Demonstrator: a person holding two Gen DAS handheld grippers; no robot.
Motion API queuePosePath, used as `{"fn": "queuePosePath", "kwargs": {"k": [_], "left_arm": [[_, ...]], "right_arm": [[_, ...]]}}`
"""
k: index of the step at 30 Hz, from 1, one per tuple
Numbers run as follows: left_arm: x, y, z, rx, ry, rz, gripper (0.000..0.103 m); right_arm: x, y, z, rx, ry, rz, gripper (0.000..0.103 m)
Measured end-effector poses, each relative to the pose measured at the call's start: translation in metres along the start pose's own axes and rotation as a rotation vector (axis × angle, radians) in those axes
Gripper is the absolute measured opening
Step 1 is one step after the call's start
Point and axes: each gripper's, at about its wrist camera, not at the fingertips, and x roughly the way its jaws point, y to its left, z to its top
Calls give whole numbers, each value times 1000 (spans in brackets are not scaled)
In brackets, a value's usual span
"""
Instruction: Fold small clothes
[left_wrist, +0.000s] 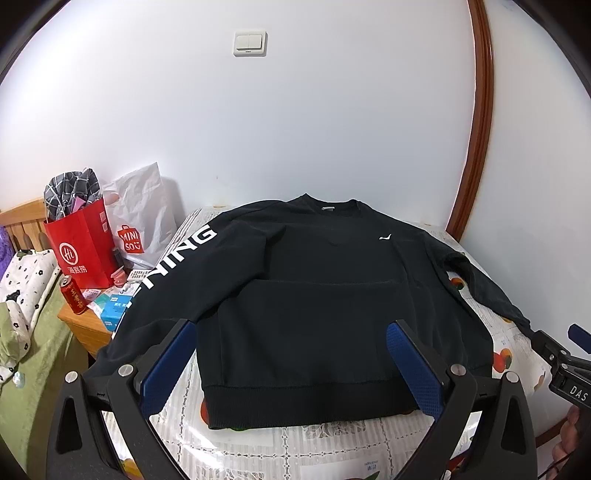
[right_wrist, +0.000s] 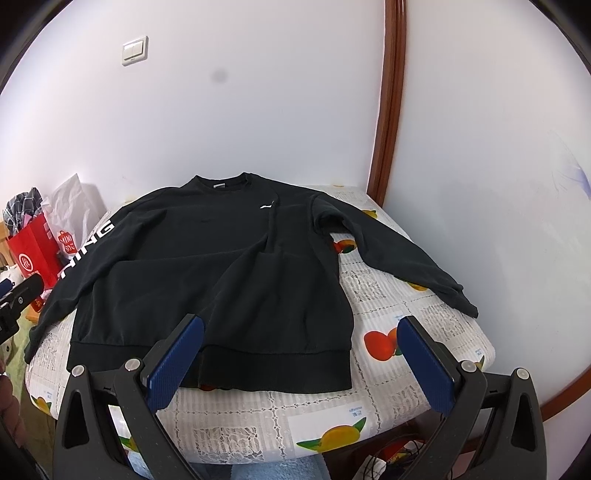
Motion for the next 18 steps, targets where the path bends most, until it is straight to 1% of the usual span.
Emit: {"fn": "queuePosePath", "kwargs": {"k": [7, 9, 13, 15, 16, 18], "left_arm": [[17, 9, 2, 7, -1, -14, 103], [27, 17, 1, -15, 10, -24, 103], [55, 42, -6, -97, 49, -59, 103], [73, 56, -14, -115, 71, 3, 103], [80, 61, -17, -120, 85, 15, 103], [97, 77, -25, -160, 129, 14, 102]], "right_arm": [[12, 9, 7, -4, 9, 1, 103], [17, 13, 9, -7, 10, 7, 103], [36, 21, 8, -22, 15, 6, 103], [47, 27, 7, -40, 32, 5, 103], [57, 31, 6, -51, 49, 12, 103], [70, 36, 3, -58, 71, 19, 102]]}}
